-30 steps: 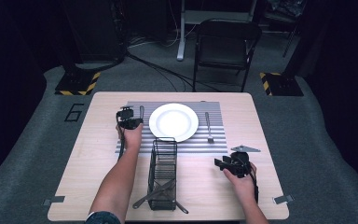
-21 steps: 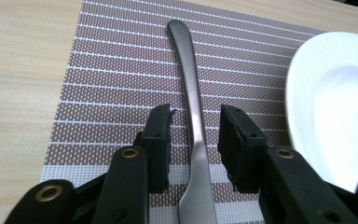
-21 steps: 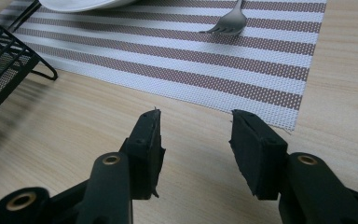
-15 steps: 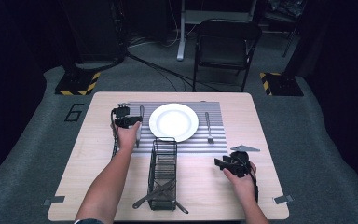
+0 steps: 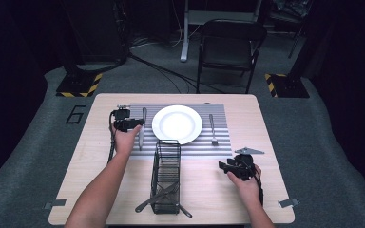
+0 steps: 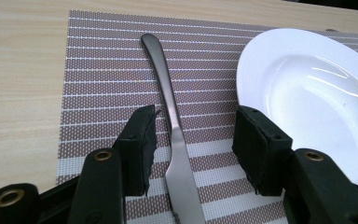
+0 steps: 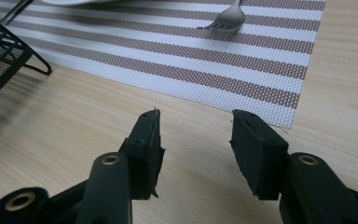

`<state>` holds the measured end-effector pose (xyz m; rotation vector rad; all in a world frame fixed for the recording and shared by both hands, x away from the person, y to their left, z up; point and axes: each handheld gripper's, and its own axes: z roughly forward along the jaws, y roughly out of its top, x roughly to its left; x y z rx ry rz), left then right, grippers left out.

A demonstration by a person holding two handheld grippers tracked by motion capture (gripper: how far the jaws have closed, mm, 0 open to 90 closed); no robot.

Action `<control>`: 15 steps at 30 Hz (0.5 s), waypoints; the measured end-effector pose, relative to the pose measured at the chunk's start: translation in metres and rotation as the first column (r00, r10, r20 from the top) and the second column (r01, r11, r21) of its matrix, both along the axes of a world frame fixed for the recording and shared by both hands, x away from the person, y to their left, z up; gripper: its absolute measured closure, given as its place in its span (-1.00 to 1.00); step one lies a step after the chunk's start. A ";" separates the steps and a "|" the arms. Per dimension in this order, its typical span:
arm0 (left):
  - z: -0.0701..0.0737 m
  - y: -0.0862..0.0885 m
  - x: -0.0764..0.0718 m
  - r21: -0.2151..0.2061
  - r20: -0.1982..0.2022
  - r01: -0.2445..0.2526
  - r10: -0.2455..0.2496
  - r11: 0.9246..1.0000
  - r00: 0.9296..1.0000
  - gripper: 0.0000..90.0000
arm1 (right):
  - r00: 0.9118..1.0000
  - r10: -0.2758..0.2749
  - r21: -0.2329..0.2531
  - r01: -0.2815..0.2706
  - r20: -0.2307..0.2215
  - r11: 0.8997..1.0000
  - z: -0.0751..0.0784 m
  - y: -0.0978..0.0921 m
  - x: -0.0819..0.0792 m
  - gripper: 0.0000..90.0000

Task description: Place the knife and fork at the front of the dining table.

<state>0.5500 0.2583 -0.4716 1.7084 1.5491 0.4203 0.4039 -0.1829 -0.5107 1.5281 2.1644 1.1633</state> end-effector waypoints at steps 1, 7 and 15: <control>0.002 0.001 -0.002 0.005 0.003 0.007 -0.007 1.000 1.000 0.10 | 1.000 0.000 0.002 0.000 0.005 1.000 0.001 -0.001 0.000 0.16; 0.013 0.004 -0.012 0.008 0.021 0.033 -0.033 0.999 0.999 0.08 | 1.000 -0.006 0.009 0.006 0.011 1.000 0.004 -0.001 -0.002 0.15; 0.023 0.005 -0.029 0.026 0.052 0.061 -0.062 0.998 0.997 0.05 | 1.000 -0.002 0.002 0.002 0.018 1.000 0.004 -0.001 -0.001 0.15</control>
